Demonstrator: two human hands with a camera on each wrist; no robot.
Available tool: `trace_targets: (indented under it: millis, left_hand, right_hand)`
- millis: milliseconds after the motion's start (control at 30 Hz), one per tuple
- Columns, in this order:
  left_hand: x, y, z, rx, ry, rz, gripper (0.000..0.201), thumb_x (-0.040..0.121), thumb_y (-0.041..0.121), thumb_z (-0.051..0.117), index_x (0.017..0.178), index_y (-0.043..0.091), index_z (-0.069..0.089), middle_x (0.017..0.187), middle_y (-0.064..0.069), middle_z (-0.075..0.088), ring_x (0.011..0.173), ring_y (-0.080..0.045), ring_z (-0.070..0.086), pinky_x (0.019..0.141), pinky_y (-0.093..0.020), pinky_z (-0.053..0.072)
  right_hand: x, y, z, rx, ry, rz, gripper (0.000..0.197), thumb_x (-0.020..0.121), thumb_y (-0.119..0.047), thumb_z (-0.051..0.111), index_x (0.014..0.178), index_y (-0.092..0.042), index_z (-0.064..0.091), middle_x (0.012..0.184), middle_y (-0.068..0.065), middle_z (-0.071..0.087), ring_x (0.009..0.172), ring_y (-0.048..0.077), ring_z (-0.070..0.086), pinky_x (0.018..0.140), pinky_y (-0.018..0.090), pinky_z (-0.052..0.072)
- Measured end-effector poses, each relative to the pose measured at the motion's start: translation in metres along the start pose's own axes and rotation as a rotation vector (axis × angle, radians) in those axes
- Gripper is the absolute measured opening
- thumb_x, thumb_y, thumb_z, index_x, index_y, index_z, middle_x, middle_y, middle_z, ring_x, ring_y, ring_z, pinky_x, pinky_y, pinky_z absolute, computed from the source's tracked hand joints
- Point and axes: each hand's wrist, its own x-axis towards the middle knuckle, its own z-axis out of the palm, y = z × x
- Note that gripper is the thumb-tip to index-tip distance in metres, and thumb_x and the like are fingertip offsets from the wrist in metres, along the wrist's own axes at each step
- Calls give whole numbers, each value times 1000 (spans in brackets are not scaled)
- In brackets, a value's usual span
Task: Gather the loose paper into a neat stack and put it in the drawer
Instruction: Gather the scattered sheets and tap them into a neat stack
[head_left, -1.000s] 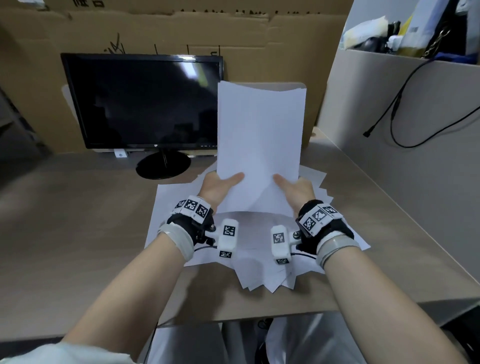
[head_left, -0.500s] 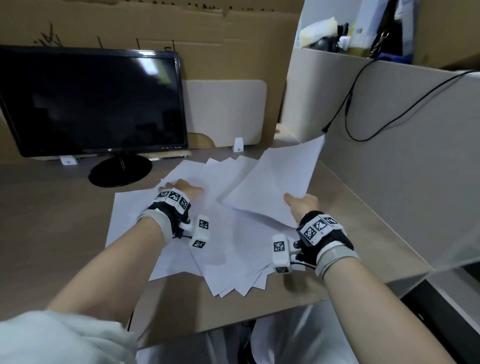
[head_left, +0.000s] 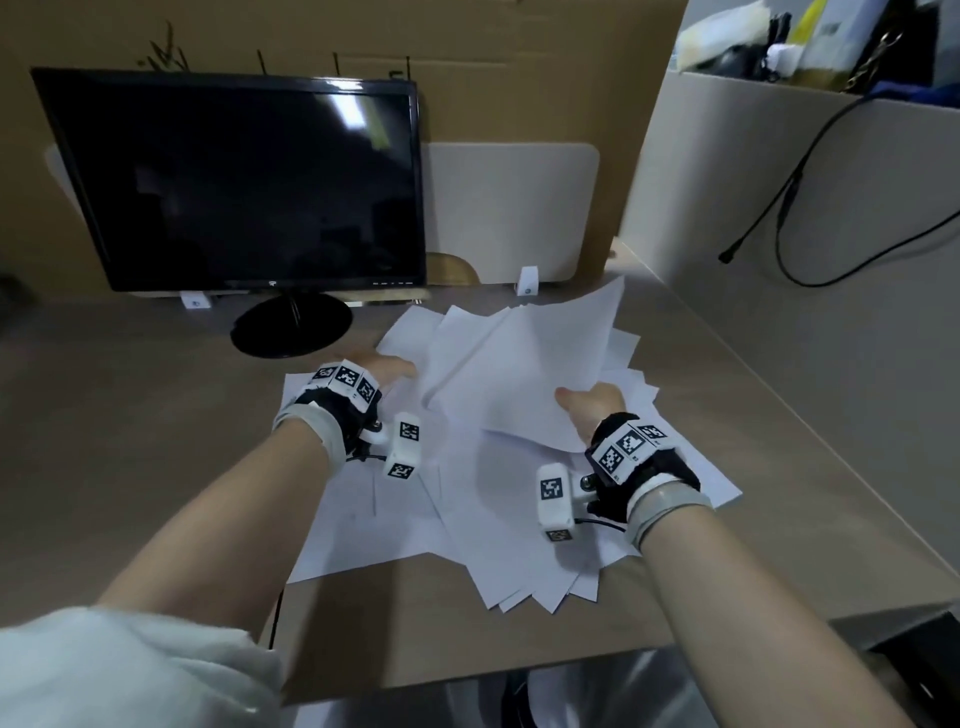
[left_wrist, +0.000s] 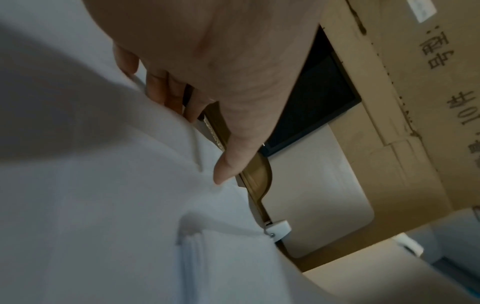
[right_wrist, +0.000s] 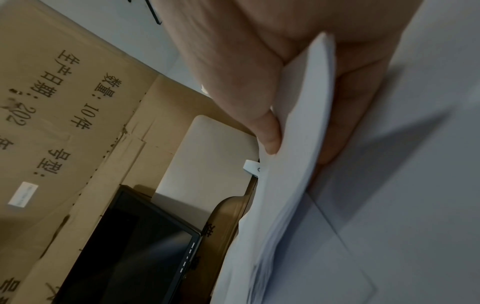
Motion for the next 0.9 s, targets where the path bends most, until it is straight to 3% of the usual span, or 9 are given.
trace_targets:
  millis: [133, 267, 367, 433, 500, 600, 700, 767, 900]
  left_hand:
    - [-1, 6, 1, -67, 26, 2, 76, 67, 44, 82, 131, 8, 62, 122, -11, 67, 112, -32, 64, 96, -39, 51]
    - [-11, 5, -4, -8, 139, 22, 73, 83, 22, 80, 142, -1, 44, 134, -12, 58, 117, -33, 61, 82, -34, 46]
    - [-19, 2, -11, -32, 182, 105, 41, 89, 9, 73, 126, 1, 57, 117, -16, 63, 100, -31, 62, 76, -33, 47]
    - [-22, -6, -16, -15, 235, 153, 9, 90, 8, 69, 97, 10, 63, 103, -14, 66, 92, -28, 62, 66, -28, 47]
    - [-24, -16, -20, -55, 270, 179, 19, 92, 11, 66, 76, 17, 58, 93, -9, 65, 86, -25, 61, 67, -28, 45]
    - [-26, -32, -27, -104, 313, 161, 24, 92, 16, 65, 71, 15, 53, 77, -5, 59, 79, -24, 56, 72, -28, 41]
    - [-34, -45, -36, -160, 380, 127, 36, 90, 15, 64, 60, 17, 44, 65, -2, 51, 68, -24, 51, 70, -29, 40]
    - [-39, -52, -41, -147, 423, 106, 39, 90, 15, 62, 58, 17, 41, 63, -3, 48, 64, -25, 48, 63, -28, 37]
    - [-59, -52, -44, -134, 304, 111, 29, 98, 4, 53, 69, 8, 49, 63, -4, 46, 56, -17, 43, 48, -23, 37]
  right_hand:
    - [2, -2, -1, 14, -2, 3, 12, 92, -17, 63, 97, -6, 61, 89, 8, 65, 86, 29, 61, 87, 37, 51]
    - [-2, -5, 2, 46, -12, 9, 9, 90, -17, 65, 93, -9, 62, 81, 3, 66, 92, 33, 66, 93, 44, 55]
    - [-1, -6, 5, 60, -28, 9, 11, 89, -18, 66, 83, -10, 61, 82, 3, 66, 94, 35, 68, 93, 48, 55]
    - [-3, -8, 9, 55, -38, 1, 11, 90, -18, 66, 83, -10, 61, 82, 4, 66, 94, 35, 68, 93, 46, 55]
    - [-6, -13, 15, 32, -56, -5, 13, 91, -19, 65, 93, -6, 63, 87, 7, 66, 92, 33, 67, 88, 42, 55]
    - [-11, -21, 29, -33, -82, -17, 25, 92, -24, 64, 100, -1, 61, 89, 12, 64, 85, 33, 65, 79, 40, 55]
    - [-16, -26, 43, -36, -91, -40, 24, 92, -21, 64, 99, 1, 57, 85, 10, 58, 85, 30, 59, 88, 42, 53]
    - [-18, -27, 49, -1, -95, -52, 33, 92, -17, 65, 109, 11, 59, 80, 6, 57, 86, 28, 58, 91, 43, 51]
    - [-24, -29, 55, 1, -106, -71, 44, 94, -17, 64, 125, 12, 54, 103, 13, 58, 105, 35, 61, 92, 38, 47]
